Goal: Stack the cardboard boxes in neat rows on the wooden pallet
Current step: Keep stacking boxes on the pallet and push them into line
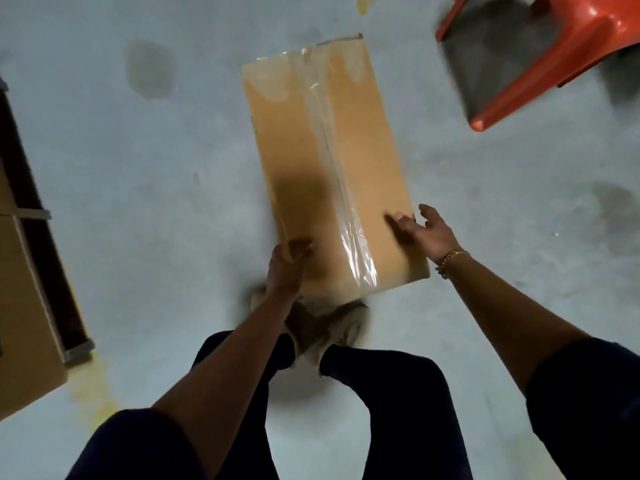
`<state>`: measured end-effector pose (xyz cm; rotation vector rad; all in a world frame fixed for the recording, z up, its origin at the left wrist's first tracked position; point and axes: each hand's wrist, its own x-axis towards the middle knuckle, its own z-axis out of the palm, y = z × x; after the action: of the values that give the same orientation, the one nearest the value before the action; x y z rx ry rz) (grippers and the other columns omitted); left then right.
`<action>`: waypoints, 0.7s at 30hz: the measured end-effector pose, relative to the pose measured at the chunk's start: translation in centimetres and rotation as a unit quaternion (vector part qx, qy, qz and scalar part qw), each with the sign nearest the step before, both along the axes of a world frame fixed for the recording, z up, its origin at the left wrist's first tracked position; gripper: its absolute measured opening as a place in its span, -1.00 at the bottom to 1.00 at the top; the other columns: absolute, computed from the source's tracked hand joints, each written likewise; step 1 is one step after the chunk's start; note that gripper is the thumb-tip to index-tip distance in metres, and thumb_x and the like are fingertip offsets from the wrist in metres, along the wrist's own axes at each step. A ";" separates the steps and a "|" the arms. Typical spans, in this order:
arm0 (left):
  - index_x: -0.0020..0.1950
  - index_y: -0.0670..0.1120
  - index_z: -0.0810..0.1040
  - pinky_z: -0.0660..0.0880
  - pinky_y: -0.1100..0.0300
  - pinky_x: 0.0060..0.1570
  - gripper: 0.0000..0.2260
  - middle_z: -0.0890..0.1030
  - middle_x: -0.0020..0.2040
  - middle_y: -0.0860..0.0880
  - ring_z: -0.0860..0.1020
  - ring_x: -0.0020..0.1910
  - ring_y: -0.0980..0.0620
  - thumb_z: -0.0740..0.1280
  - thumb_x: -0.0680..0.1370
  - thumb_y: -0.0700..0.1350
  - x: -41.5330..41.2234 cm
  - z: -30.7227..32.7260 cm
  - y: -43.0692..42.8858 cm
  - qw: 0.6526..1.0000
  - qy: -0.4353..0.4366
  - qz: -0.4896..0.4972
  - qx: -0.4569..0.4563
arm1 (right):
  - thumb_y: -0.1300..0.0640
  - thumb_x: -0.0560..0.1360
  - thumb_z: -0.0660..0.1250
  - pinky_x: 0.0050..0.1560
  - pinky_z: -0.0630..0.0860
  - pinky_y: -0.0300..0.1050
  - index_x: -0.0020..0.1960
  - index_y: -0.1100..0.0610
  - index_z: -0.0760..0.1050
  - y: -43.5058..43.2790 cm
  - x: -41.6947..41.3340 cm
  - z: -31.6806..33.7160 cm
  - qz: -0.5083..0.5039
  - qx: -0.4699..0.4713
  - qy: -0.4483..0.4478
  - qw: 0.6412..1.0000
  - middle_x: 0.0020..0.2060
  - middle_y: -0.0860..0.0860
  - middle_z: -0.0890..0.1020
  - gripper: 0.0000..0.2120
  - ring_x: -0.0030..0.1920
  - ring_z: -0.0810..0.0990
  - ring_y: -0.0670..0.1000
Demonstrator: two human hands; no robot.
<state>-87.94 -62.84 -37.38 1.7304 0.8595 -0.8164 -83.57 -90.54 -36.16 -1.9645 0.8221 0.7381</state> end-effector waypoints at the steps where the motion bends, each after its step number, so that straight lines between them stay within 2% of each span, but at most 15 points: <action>1: 0.49 -0.05 0.39 0.52 -0.08 0.24 -0.28 0.55 0.31 -0.04 0.55 0.23 -0.11 0.41 0.45 0.30 0.1 -2.0 -0.2 1.000 0.006 0.010 -0.006 | -0.39 0.40 0.45 0.46 0.36 0.01 0.57 -0.03 0.29 -0.2 0.6 -2.1 0.002 0.009 0.004 1.000 0.46 -0.01 0.46 -0.14 0.41 0.48 0.06; 4: 0.44 0.05 0.47 0.47 0.05 0.08 -0.27 0.62 0.19 -0.01 0.56 0.06 -0.04 0.39 0.34 0.35 0.3 -6.0 -0.6 0.999 0.019 0.040 -0.031 | -0.28 0.39 0.53 0.33 0.53 0.04 0.39 -0.05 0.49 -0.6 1.5 -6.9 0.003 0.055 -0.009 0.998 0.16 -0.13 0.67 -0.34 0.12 0.66 -0.07; 5: 0.45 0.08 0.46 0.46 0.05 0.09 -0.27 0.62 0.14 0.04 0.55 0.06 -0.03 0.44 0.35 0.36 0.3 -6.7 -0.8 0.998 0.018 0.053 -0.034 | -0.22 0.40 0.55 0.29 0.56 0.05 0.34 -0.04 0.52 -0.8 1.5 -7.8 -0.008 0.074 -0.018 0.997 0.11 -0.13 0.69 -0.41 0.08 0.68 -0.08; 7: 0.42 0.13 0.47 0.45 0.07 0.09 -0.38 0.59 0.01 0.17 0.54 0.04 0.02 0.50 0.44 0.30 0.1 -6.9 -0.9 0.998 0.011 0.066 -0.022 | -0.15 0.41 0.56 0.25 0.59 0.05 0.30 -0.03 0.56 -1.0 1.3 -8.3 -0.026 0.099 -0.037 0.994 0.07 -0.11 0.72 -0.49 0.05 0.71 -0.08; 9: 0.39 0.15 0.48 0.45 0.06 0.07 -0.45 0.58 -0.01 0.21 0.54 0.05 0.03 0.47 0.47 0.30 -0.4 -5.4 -0.5 0.998 0.000 0.070 -0.008 | -0.13 0.43 0.56 0.22 0.61 0.04 0.29 -0.03 0.57 -0.6 0.8 -7.0 -0.023 0.111 -0.050 0.992 0.06 -0.11 0.73 -0.52 0.04 0.71 -0.09; 13: 0.39 0.20 0.49 0.55 -0.06 0.15 -0.25 0.65 0.11 0.15 0.60 0.11 -0.03 0.40 0.29 0.54 -1.9 1.6 1.7 0.998 -0.013 0.068 -0.001 | -0.17 0.42 0.55 0.21 0.61 0.05 0.29 -0.07 0.57 1.5 -0.4 -0.3 -0.014 0.115 -0.063 0.991 0.07 -0.12 0.73 -0.51 0.06 0.70 -0.10; 15: 0.34 0.22 0.52 0.59 -0.04 0.15 -0.25 0.67 0.10 0.17 0.63 0.10 0.01 0.42 0.24 0.55 -2.7 6.3 2.9 0.995 -0.026 0.092 -0.015 | -0.16 0.43 0.55 0.22 0.61 0.04 0.30 -0.08 0.56 2.7 -1.3 4.3 -0.021 0.120 -0.073 0.990 0.07 -0.12 0.72 -0.51 0.06 0.70 -0.12; 18: 0.37 0.22 0.53 0.60 -0.02 0.15 -0.25 0.68 0.14 0.14 0.65 0.11 0.01 0.42 0.26 0.55 -3.9 14.2 5.0 0.993 -0.063 0.098 0.000 | -0.16 0.45 0.53 0.24 0.60 0.04 0.36 -0.09 0.53 4.6 -2.7 12.0 -0.013 0.139 -0.091 0.986 0.11 -0.14 0.71 -0.48 0.09 0.69 -0.13; 21: 0.37 0.24 0.51 0.56 0.00 0.15 -0.32 0.64 0.17 0.17 0.62 0.14 0.00 0.36 0.34 0.55 -5.3 22.0 6.7 0.989 -0.107 0.103 0.026 | -0.27 0.41 0.52 0.28 0.57 0.07 0.39 -0.14 0.49 6.3 -3.7 19.4 0.024 0.153 -0.116 0.981 0.17 -0.17 0.69 -0.40 0.17 0.66 -0.11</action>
<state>-93.29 -56.09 -15.34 1.7055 0.9007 -0.4666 -87.25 -84.28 -16.74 -1.7565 0.4904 0.6087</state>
